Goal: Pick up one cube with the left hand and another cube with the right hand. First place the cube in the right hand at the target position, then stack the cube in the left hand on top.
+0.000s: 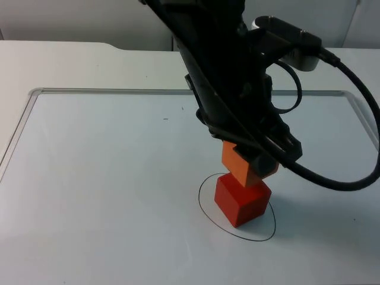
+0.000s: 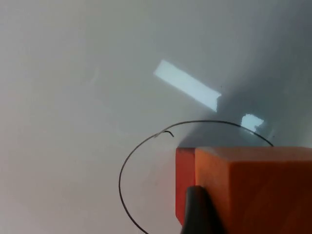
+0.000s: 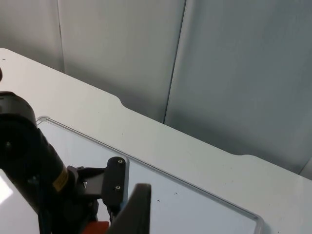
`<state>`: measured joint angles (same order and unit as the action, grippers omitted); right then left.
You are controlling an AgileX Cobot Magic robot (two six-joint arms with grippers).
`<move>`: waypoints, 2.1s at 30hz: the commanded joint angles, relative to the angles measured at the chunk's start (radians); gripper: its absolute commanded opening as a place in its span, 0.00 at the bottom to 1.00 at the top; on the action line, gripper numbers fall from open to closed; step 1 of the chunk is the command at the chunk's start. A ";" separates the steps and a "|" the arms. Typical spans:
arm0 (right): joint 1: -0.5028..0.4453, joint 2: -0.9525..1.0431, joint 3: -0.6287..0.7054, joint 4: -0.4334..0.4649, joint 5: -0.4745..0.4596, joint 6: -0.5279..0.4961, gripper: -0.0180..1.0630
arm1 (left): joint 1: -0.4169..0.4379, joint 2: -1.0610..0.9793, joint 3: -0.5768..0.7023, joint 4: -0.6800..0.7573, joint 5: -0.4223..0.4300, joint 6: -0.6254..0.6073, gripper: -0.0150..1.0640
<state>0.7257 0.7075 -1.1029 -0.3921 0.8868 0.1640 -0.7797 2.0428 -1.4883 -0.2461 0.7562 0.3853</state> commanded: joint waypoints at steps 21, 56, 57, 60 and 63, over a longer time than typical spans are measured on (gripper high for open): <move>0.004 -0.005 -0.005 -0.003 0.000 -0.005 0.88 | -0.007 0.051 0.002 -0.007 0.004 0.005 0.12; 0.004 -0.005 -0.005 -0.001 -0.001 -0.005 0.88 | -0.007 0.051 0.000 -0.044 0.025 -0.019 0.65; 0.004 -0.005 -0.005 -0.001 -0.001 -0.005 0.88 | -0.007 0.051 0.000 -0.044 0.025 -0.021 0.65; 0.004 -0.005 -0.005 -0.001 -0.001 -0.005 0.88 | -0.007 0.051 0.000 -0.044 0.025 -0.026 0.65; 0.004 -0.005 -0.005 0.001 -0.001 -0.005 0.88 | -0.007 0.041 0.000 -0.050 0.025 -0.026 0.65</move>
<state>0.7257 0.7075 -1.1029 -0.3921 0.8904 0.1640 -0.7797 2.0951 -1.4883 -0.2818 0.7869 0.3650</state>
